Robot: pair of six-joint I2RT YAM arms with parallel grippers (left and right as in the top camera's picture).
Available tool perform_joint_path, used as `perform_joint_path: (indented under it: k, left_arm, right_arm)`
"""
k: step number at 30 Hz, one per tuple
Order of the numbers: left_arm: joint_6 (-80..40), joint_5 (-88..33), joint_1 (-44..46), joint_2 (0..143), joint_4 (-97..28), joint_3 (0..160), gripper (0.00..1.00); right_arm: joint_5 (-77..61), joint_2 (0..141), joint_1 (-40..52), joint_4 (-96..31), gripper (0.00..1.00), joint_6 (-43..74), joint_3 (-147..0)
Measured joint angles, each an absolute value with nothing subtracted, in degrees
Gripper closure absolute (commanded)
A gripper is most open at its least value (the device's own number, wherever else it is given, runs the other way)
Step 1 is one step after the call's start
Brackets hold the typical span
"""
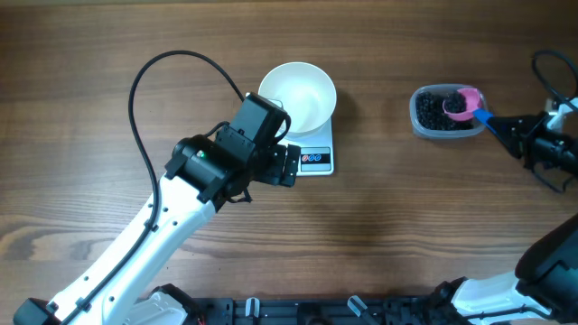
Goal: Scoop item into bowl and weigh 150g on scale
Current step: 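Scoop beans and lift the filled scoop out of the tub with the right gripper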
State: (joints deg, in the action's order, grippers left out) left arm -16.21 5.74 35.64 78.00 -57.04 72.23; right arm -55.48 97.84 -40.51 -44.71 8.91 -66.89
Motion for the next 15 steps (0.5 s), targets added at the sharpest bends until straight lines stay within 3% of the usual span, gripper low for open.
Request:
perform_joint_path:
  k: [15]
  left_arm:
    - [-16.2, 5.7, 35.6, 78.0, -57.0, 72.2, 0.0]
  right_arm:
    - [-66.0, 97.8, -42.2, -46.3, 0.96, 9.0, -66.9]
